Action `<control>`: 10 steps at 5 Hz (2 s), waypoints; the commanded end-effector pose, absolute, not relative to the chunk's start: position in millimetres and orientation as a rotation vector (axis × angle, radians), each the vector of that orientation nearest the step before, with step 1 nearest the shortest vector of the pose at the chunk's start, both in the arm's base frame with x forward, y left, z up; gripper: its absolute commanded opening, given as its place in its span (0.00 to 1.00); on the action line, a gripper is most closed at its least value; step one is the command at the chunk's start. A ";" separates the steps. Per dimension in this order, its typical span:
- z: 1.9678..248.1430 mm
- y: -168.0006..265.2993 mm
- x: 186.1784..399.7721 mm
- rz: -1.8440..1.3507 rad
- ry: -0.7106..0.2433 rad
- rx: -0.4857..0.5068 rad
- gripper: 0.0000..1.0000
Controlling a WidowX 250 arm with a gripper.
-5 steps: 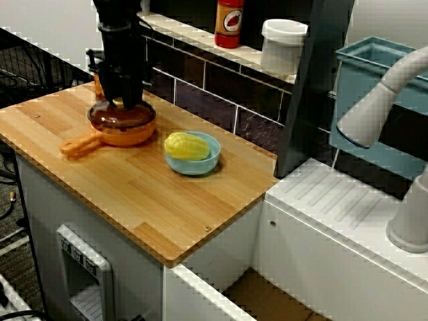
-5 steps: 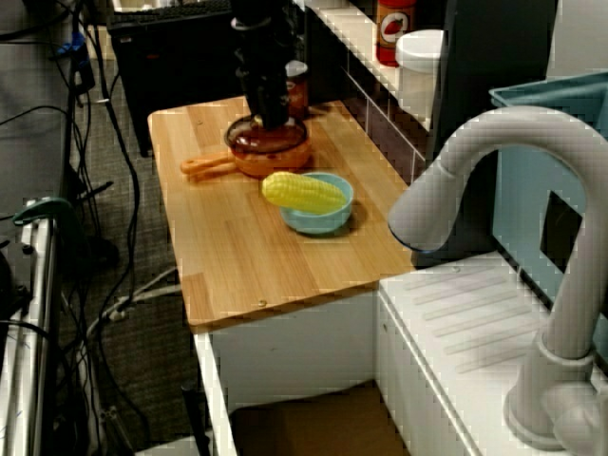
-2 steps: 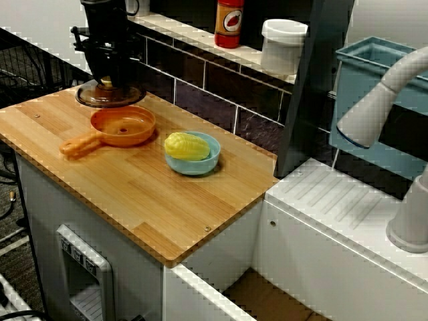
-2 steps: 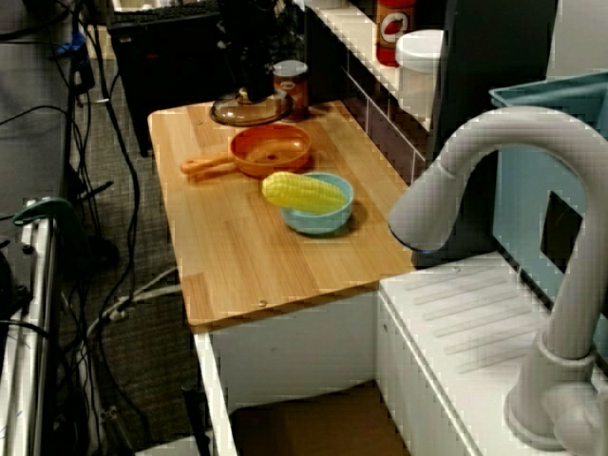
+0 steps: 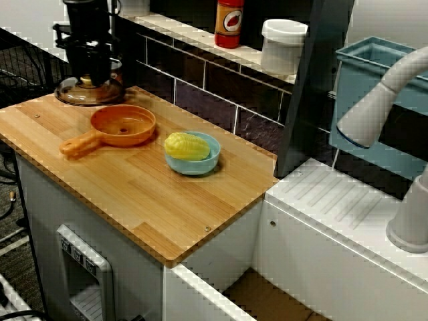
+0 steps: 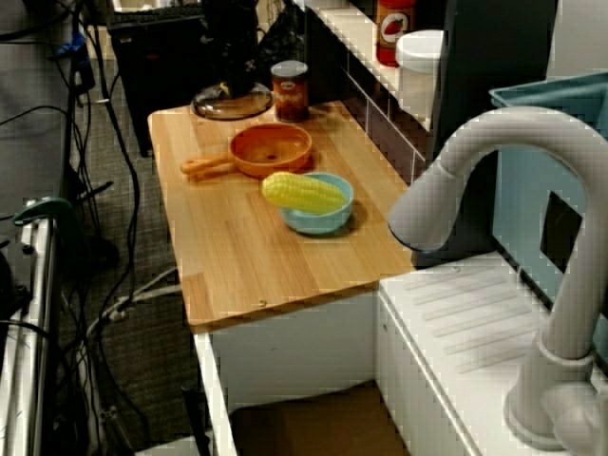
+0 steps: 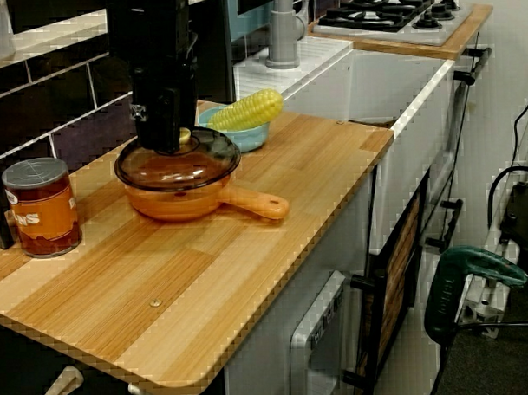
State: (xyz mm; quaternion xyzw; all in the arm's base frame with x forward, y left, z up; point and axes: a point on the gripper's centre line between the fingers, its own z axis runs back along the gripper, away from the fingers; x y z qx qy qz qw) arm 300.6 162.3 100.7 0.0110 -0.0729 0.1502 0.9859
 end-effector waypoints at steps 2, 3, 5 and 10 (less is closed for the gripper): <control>115.6 217.5 279.8 0.384 -0.204 0.078 0.00; 91.3 221.7 287.3 0.365 -0.193 0.120 0.00; 64.8 222.1 305.1 0.392 -0.190 0.140 0.00; 87.0 222.2 303.6 0.398 -0.167 0.098 1.00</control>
